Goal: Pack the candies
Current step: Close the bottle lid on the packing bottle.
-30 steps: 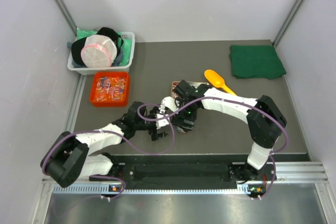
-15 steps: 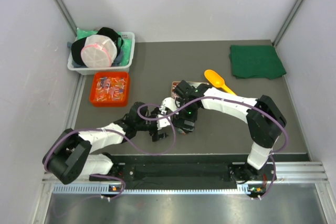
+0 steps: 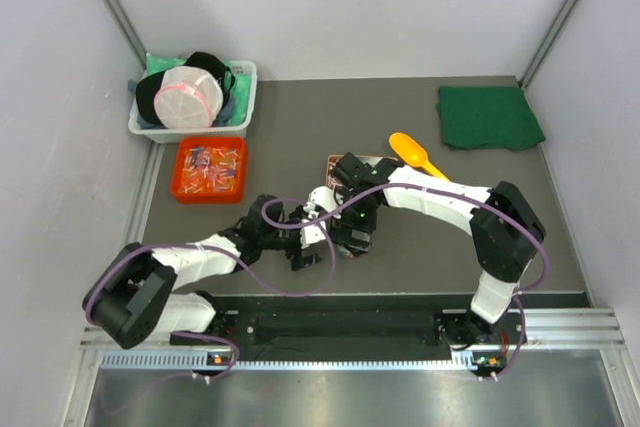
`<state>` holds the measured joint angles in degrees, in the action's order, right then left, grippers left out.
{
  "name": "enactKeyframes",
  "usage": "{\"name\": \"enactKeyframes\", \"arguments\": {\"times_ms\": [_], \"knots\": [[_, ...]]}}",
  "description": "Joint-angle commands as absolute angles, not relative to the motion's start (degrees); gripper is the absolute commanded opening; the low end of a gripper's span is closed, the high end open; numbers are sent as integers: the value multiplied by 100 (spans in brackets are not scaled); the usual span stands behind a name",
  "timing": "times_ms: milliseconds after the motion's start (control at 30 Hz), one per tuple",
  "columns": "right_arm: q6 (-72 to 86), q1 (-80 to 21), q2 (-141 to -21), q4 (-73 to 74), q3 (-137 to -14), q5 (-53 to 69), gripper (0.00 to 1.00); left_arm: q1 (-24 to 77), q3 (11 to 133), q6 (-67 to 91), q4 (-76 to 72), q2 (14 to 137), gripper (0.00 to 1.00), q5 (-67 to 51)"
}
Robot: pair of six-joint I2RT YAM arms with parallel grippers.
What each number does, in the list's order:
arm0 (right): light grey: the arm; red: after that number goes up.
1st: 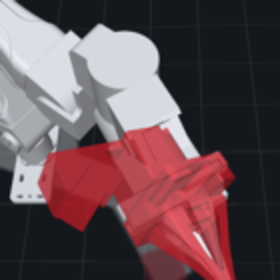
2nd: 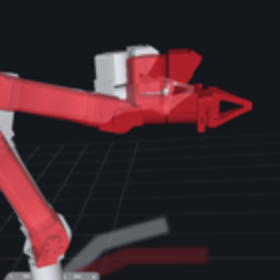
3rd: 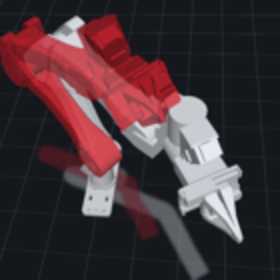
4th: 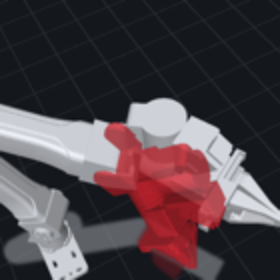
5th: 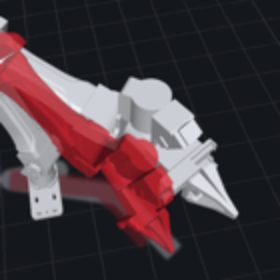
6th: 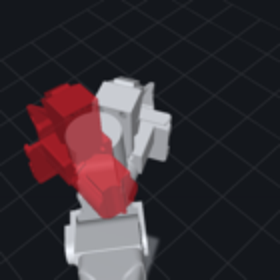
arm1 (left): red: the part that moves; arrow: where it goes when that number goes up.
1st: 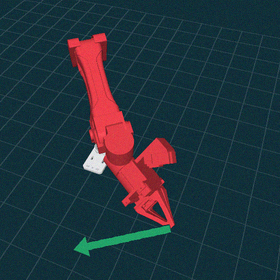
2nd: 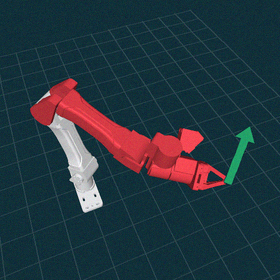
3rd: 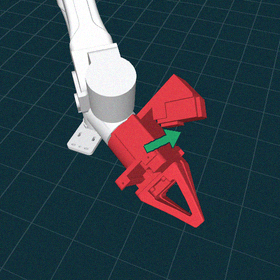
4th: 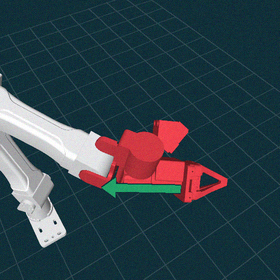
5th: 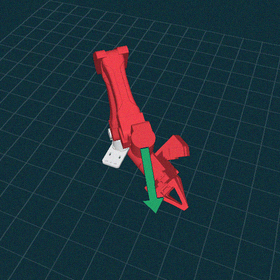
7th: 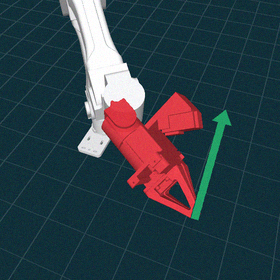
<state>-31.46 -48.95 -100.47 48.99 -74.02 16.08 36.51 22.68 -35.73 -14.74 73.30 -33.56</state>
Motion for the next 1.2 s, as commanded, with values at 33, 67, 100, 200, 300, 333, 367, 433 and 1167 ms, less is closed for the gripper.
{"name": "enactKeyframes", "arguments": {"times_ms": [33, 67, 100, 200, 300, 333, 367, 433, 1167], "knots": [[-3217, -4922, -9879, 4755, -7682, 1758, 99, 3867, 2505, -3683, -2337, 7470, 99, -3709], [-3217, -4913, -9862, 4755, -7699, 1749, 99, 3885, 2514, -3665, -2347, 7497, 99, -3726], [-3225, -4887, -9879, 4746, -7699, 1758, 99, 3928, 2540, -3630, -2355, 7541, 99, -3735], [-3217, -4816, -9861, 4781, -7717, 1793, 99, 4016, 2601, -3586, -2478, 7681, 99, -3683], [-3234, -4738, -9765, 4799, -7699, 1924, 99, 4104, 2584, -3376, -2812, 7831, 99, -3630], [-3243, -4711, -9721, 4808, -7699, 1968, 99, 4104, 2567, -3332, -2908, 7892, 99, -3639], [-3234, -4659, -9712, 4816, -7682, 2012, 99, 4113, 2540, -3288, -3074, 7927, 99, -3656], [-3252, -4588, -9677, 4825, -7629, 2074, 99, 4131, 2479, -3200, -3304, 8032, 99, -3683], [-2742, -3946, -9843, 4289, -7567, 2355, 99, 4254, 2329, -2751, -4596, 8894, 99, -4069]]}}
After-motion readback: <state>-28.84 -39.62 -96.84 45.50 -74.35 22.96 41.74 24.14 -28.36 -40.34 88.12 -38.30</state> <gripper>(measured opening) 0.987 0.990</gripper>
